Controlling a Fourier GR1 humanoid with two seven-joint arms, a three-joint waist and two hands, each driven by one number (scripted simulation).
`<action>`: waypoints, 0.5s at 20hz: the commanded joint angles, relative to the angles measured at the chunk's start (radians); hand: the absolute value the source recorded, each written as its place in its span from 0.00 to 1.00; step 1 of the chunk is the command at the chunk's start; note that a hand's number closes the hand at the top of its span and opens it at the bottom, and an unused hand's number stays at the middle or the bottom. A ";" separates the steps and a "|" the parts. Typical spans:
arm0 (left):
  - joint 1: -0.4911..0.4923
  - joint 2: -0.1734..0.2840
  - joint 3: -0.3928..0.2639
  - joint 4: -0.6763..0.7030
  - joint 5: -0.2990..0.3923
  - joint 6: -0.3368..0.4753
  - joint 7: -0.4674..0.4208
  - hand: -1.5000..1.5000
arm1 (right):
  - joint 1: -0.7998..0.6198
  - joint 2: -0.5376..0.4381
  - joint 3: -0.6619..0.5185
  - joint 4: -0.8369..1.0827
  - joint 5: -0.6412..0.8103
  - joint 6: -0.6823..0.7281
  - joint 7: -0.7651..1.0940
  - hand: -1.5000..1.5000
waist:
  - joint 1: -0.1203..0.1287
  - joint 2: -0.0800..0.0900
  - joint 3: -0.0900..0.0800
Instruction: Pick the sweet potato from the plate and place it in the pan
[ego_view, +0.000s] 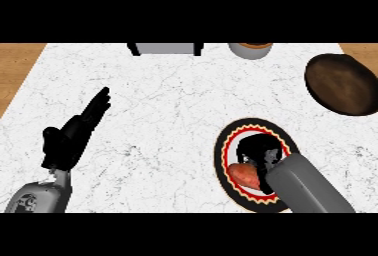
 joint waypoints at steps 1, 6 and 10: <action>-0.006 0.024 0.038 0.003 0.027 -0.021 0.010 0.50 | 0.032 0.029 -0.075 -0.076 0.046 -0.195 0.063 1.00 | -0.014 0.003 0.005; 0.027 -0.003 0.013 0.011 -0.007 0.014 0.001 0.50 | 0.023 0.038 -0.259 -0.163 0.135 -0.583 0.147 1.00 | -0.046 -0.002 0.007; 0.016 0.006 0.018 -0.016 0.002 0.002 0.015 0.50 | 0.059 0.046 -0.202 -0.290 0.301 -0.785 0.192 1.00 | -0.030 -0.002 0.006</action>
